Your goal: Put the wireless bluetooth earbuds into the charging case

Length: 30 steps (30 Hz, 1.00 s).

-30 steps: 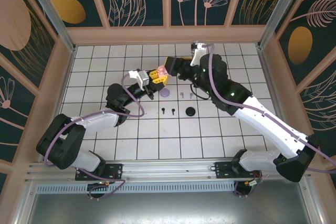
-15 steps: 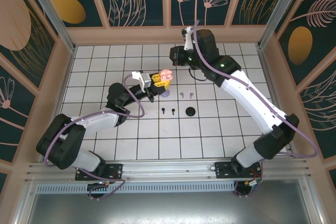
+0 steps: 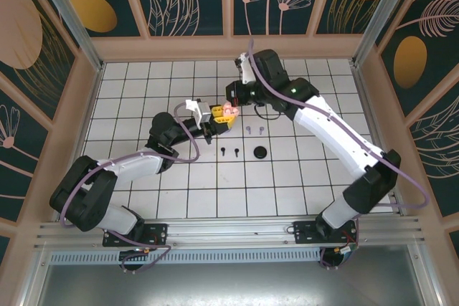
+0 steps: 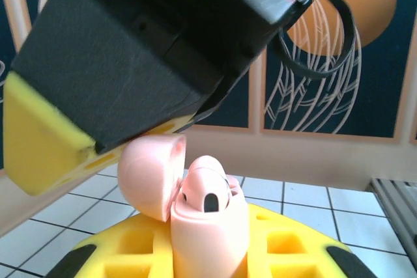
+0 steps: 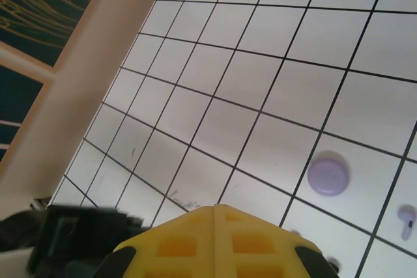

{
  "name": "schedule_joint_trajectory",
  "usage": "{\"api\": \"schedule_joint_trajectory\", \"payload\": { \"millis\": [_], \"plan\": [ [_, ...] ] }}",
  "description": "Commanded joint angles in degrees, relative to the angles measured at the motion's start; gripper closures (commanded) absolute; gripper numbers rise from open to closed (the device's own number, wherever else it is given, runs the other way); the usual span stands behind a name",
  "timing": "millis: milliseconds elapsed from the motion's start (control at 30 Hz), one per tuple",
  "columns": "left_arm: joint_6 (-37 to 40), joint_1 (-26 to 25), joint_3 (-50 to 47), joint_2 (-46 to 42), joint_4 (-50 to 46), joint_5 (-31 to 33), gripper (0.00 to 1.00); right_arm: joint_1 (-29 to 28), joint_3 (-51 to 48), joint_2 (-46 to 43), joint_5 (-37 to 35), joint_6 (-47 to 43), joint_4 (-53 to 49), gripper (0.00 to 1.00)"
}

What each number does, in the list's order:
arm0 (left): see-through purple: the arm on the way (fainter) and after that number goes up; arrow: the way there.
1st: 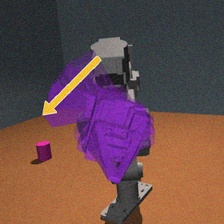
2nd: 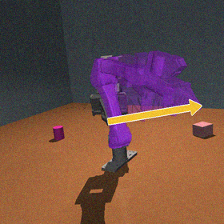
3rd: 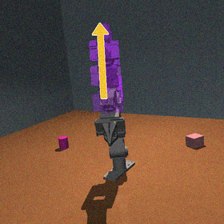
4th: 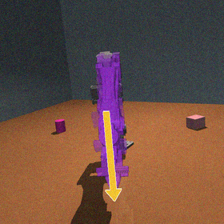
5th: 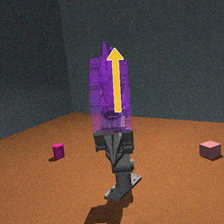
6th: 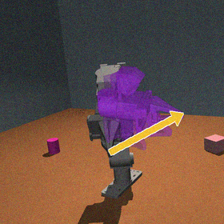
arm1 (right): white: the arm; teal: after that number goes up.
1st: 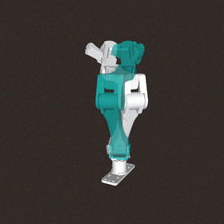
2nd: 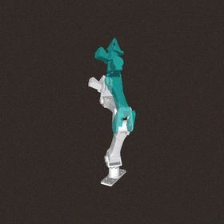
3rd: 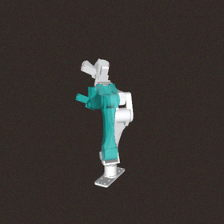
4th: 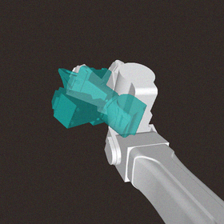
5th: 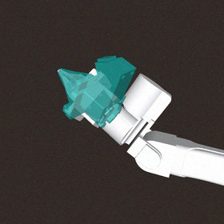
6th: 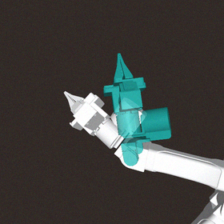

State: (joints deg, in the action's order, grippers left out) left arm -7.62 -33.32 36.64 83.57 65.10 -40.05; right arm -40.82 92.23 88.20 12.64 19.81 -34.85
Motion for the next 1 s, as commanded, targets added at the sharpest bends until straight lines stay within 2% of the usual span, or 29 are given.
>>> {"api": "schedule_joint_trajectory", "payload": {
  "millis": [0,67,233,333,433,567,633,800,967],
  "plan": [
    [-0.50,0.21,2.36,0.45,2.39,2.51,1.00,-4.96,-5.81,-6.90,0.54,1.38,-2.63,1.00],
    [-1.35,0.19,2.32,0.71,2.88,2.70,1.00,-4.44,-9.81,-11.04,-4.03,4.35,-0.23,1.00],
    [-4.31,0.10,0.71,0.39,3.77,5.18,1.00,2.44,-22.59,-24.15,-13.11,14.33,10.06,1.00],
    [-6.65,0.10,-0.55,-0.38,1.09,9.01,1.00,5.01,-29.07,-29.99,-14.03,17.51,14.07,0.93],
    [-9.84,0.10,-1.22,-0.78,-4.77,14.81,1.00,5.39,-33.13,-31.93,-13.88,18.02,14.64,0.82],
    [-16.02,0.28,0.57,-0.06,-17.21,23.43,1.00,5.39,-38.92,-33.43,-13.70,18.91,15.85,0.71],
    [-17.71,0.61,2.06,0.90,-23.04,25.22,1.00,5.35,-41.89,-34.45,-12.04,19.37,17.02,0.63],
    [-24.70,3.87,1.86,3.18,-27.78,24.67,1.00,5.35,-47.02,-36.03,-12.06,19.66,17.97,0.49],
    [-32.59,10.25,1.34,8.34,-27.75,18.12,1.00,5.38,-49.45,-36.30,-12.96,18.70,17.80,0.41]
  ]
}}
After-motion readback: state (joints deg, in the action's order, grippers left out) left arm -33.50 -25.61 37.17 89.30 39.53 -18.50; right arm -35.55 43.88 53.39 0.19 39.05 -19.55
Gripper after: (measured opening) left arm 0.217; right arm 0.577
